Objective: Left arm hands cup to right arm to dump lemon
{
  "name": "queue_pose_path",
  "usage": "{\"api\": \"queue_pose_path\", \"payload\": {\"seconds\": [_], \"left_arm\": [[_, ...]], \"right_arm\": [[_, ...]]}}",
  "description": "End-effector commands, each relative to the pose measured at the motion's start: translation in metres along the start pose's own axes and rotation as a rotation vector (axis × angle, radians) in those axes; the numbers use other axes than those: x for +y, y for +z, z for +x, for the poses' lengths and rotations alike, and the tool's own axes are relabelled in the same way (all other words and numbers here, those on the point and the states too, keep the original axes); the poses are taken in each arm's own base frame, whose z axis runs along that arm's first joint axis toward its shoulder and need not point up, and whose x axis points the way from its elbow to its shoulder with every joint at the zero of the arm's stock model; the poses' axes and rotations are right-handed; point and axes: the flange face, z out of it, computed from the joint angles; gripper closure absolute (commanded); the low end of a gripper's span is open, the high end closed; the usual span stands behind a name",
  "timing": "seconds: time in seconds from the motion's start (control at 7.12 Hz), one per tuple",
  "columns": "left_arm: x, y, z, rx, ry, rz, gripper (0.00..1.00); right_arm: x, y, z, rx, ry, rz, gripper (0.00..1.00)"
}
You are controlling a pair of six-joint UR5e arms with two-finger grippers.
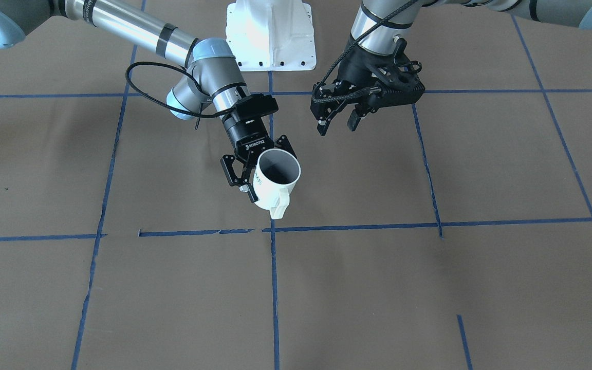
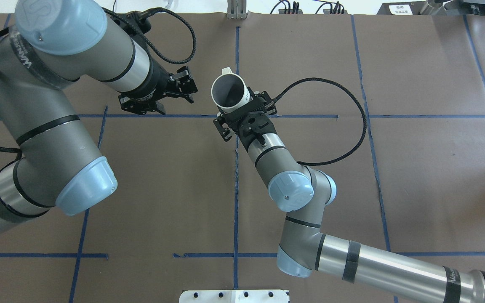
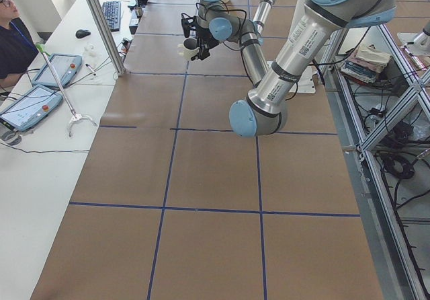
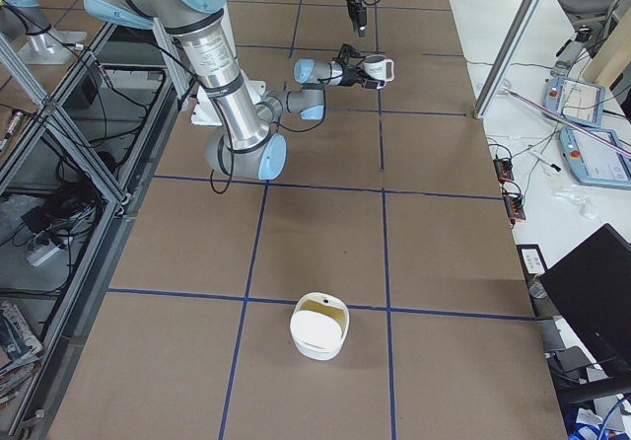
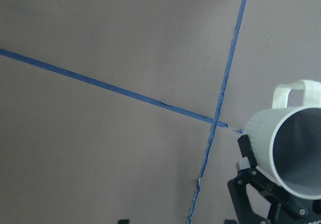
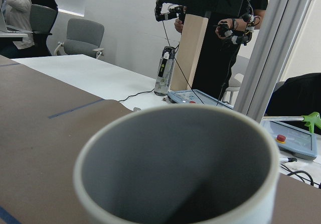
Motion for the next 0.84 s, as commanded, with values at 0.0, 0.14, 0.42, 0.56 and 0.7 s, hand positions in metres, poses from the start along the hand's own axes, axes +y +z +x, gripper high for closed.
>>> {"api": "queue_pose_path", "payload": {"seconds": [0.0,0.14,0.42,0.56,0.7], "left_arm": [[-0.011,0.013,0.010,0.020,-0.019,0.019,0.33],[-0.016,0.020,0.016,0.009,-0.023,0.019,0.33],[-0.017,0.029,0.016,-0.005,-0.023,0.016,0.33],[-0.014,0.032,0.016,-0.008,-0.016,0.009,0.33],[-0.013,0.037,0.016,-0.015,-0.017,0.006,0.33]], "right_arm": [[0.000,-0.009,-0.022,-0.019,0.009,0.001,0.85],[0.002,-0.014,-0.030,-0.026,0.012,0.000,0.85],[-0.001,-0.018,-0.039,-0.030,0.019,0.006,0.84],[-0.003,-0.018,-0.040,-0.031,0.022,0.008,0.84],[-0.004,-0.018,-0.040,-0.033,0.023,0.009,0.84]]}}
